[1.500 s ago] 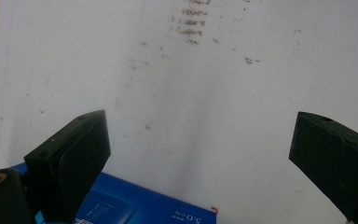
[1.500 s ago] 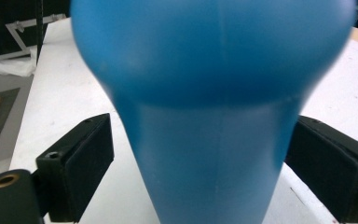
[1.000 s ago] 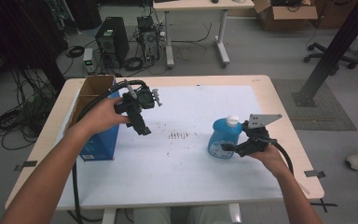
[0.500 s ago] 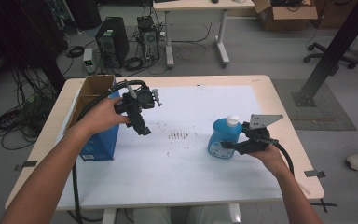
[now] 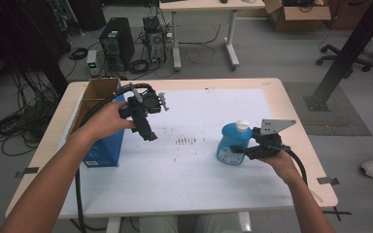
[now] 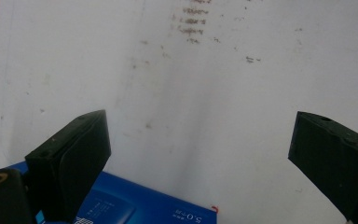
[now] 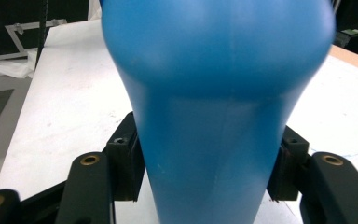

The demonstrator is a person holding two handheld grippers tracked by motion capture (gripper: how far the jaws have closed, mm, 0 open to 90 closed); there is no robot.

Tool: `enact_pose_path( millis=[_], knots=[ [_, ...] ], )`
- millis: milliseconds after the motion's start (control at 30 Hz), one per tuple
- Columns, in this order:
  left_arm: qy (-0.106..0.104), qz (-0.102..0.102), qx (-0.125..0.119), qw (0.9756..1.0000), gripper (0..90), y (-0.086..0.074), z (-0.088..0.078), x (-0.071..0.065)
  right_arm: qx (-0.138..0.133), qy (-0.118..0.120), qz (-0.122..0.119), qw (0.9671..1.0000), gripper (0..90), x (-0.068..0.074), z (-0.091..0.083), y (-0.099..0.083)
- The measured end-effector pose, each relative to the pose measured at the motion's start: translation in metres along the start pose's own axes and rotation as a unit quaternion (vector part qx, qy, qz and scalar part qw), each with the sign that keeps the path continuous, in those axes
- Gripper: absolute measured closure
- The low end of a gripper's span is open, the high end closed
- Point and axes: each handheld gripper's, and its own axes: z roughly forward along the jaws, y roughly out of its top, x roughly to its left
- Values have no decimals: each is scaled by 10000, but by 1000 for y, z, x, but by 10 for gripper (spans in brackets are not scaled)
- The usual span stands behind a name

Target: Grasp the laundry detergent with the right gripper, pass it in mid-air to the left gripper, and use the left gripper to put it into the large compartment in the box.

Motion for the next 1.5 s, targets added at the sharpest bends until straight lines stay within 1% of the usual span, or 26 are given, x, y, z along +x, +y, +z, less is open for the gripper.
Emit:
enact_pose_path(
  millis=[200, 300, 367, 600, 767, 900, 1000, 1067, 1100, 1200, 1367, 1500],
  knots=[
    [8, 15, -21, 10000, 59, -1, -3, -2, -40, -101, -98, 9999, 429, 2, -3, 2],
    [26, 19, -58, 10000, 59, 0, -6, -5, -138, -46, -59, 9999, 432, 1, -6, 4],
    [48, 68, -47, 10000, 59, 1, -9, -7, -204, -33, -55, 9998, 432, 1, -9, 7],
    [106, 124, -130, 9998, 59, 8, -21, -14, -344, 16, -141, 9993, 433, 6, -20, 22],
    [131, 215, -124, 9996, 59, 15, -28, -21, -262, 116, -226, 9993, 432, 11, -26, 37],
    [133, 249, -165, 9995, 58, 19, -33, -26, -251, 233, -179, 9993, 432, 14, -30, 45],
    [140, 265, -186, 9994, 58, 21, -37, -29, -251, 276, -147, 9992, 432, 16, -31, 48],
    [147, 308, -168, 9993, 58, 23, -39, -31, -255, 330, -152, 9990, 433, 18, -32, 50],
    [143, 294, -194, 9993, 58, 23, -41, -32, -247, 352, -160, 9989, 433, 18, -32, 52],
    [151, 312, -202, 9992, 59, 25, -46, -35, -202, 415, -202, 9987, 433, 21, -32, 56],
    [147, 326, -286, 9990, 59, 27, -55, -39, -88, 514, -267, 9983, 433, 23, -28, 63],
    [140, 367, -316, 9987, 59, 28, -61, -45, -59, 617, -354, 9974, 433, 25, -24, 70]
  ],
)
